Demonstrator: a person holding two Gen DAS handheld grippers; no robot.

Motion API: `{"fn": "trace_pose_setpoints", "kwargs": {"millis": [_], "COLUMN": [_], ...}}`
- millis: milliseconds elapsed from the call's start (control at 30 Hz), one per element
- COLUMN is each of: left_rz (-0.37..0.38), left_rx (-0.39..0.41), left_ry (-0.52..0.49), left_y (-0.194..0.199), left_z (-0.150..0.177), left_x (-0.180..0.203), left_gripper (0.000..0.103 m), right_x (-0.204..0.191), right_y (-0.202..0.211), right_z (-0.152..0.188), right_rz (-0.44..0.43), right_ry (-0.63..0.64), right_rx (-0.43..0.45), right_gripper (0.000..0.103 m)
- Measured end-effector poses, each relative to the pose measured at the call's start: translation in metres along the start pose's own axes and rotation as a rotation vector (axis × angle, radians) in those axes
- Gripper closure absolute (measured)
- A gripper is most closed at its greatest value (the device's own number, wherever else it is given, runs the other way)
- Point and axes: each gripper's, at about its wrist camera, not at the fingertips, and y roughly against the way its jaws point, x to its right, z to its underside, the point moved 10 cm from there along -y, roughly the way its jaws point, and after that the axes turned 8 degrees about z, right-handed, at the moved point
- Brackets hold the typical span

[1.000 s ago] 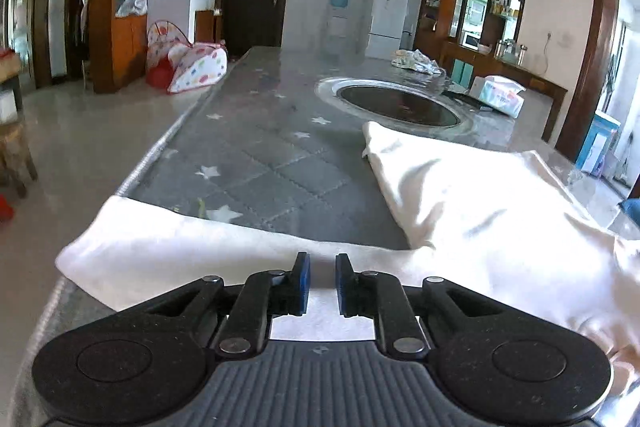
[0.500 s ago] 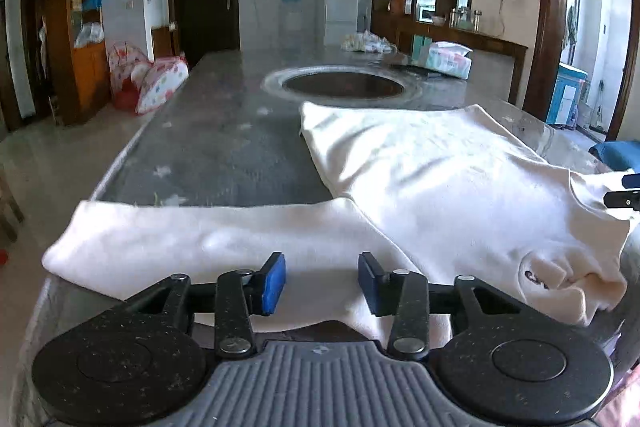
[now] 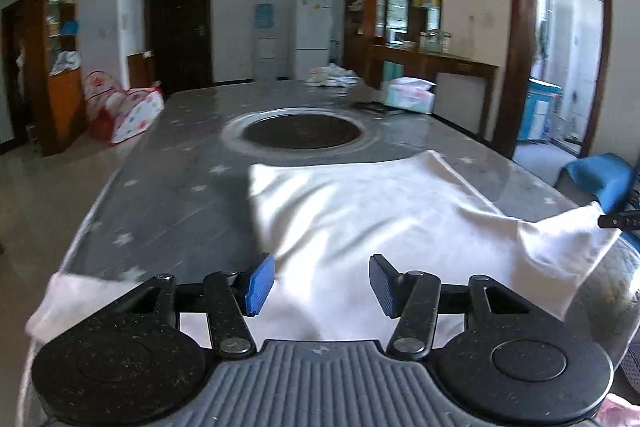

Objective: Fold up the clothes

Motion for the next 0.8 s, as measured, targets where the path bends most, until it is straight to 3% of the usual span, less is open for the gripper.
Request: {"fn": "trace_pose_setpoints", "kwargs": {"millis": [200, 400, 467, 567, 700, 800], "left_rz": [0.081, 0.173, 0.204, 0.253, 0.281, 0.279], "left_rx": [-0.028, -0.071, -0.086, -0.115, -0.173, -0.172], "left_ry": [-0.055, -0.135, -0.166, -0.212, -0.293, -0.307], "left_y": [-0.022, -0.043, -0.048, -0.054, -0.062, -0.061], "left_z": [-0.008, -0.001, 0.004, 0.015, 0.037, 0.039], "left_x": [0.041, 0.088, 0.105, 0.128, 0.150, 0.155], "left_gripper": [0.046, 0.046, 0.046, 0.047, 0.046, 0.046], "right_x": [0.029, 0.033, 0.035, 0.038, 0.042, 0.040], "right_y": [-0.008, -0.009, -0.007, -0.006, -0.006, -0.006], "right_z": [0.009, 0.012, 0.010, 0.007, 0.005, 0.004], "right_rz": [-0.019, -0.077, -0.061, -0.038, -0.038, -0.062], "right_ry": [-0.104, -0.149, -0.137, -0.136, -0.147, -0.165], "right_rx": [-0.052, -0.060, -0.046, -0.029, -0.026, -0.033], "right_gripper": [0.039, 0.068, 0.084, 0.094, 0.094, 0.085]}}
